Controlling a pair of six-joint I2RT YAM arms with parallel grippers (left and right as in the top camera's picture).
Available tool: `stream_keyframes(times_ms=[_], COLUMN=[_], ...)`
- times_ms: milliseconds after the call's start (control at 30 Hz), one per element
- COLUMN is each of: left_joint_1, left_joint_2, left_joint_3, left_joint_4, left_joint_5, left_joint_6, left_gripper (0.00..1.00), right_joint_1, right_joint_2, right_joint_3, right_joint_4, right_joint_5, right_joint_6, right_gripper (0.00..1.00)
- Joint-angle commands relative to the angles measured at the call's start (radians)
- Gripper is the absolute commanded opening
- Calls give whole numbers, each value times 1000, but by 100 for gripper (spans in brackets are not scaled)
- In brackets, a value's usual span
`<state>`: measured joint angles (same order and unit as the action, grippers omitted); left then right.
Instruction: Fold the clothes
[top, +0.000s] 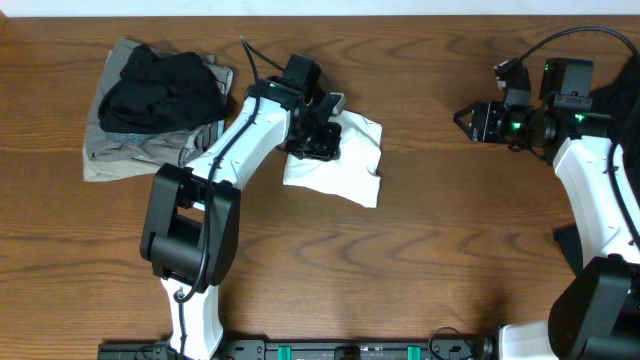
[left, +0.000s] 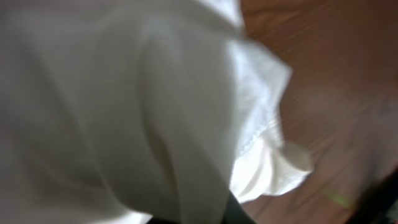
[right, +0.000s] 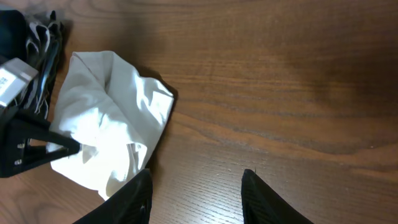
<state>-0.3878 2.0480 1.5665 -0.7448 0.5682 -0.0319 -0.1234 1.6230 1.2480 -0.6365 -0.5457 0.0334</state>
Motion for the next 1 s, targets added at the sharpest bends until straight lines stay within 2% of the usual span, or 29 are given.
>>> stream_keyframes(times_ms=[0, 400, 467, 567, 600, 633, 767, 833, 933, 967], left_joint_1=[0, -25, -39, -64, -69, -69, -36, -5, 58, 80], left_joint_2=[-20, 8, 19, 24, 24, 20, -3, -21, -51, -55], left_joint_3=[50, 59, 59, 59, 59, 59, 59, 59, 59, 59], left_joint_4=[41, 333, 353, 374, 375, 372, 322, 280, 183, 148], left_joint_5=[79, 68, 68, 68, 68, 68, 68, 68, 67, 67], left_joint_6=[-35, -55, -55, -55, -54, -55, -55, -55, -55, -55], left_gripper=[10, 17, 29, 65, 75, 80, 86, 86, 84, 79], right_joint_1=[0, 0, 0, 0, 0, 0, 6, 20, 59, 76], right_joint_2=[5, 5, 5, 5, 5, 5, 5, 5, 7, 9], right_joint_3=[1, 1, 1, 0, 0, 0, 0, 0, -1, -1], right_joint_4=[-2, -3, -8, -8, -8, -8, -21, -31, -35, -34], right_joint_5=[-3, -4, -4, -4, -3, -4, -4, -4, -4, -4], right_joint_6=[-5, -4, -4, -4, -4, -4, -4, -5, -10, -19], right_gripper=[44, 45, 45, 45, 46, 46, 47, 48, 48, 48])
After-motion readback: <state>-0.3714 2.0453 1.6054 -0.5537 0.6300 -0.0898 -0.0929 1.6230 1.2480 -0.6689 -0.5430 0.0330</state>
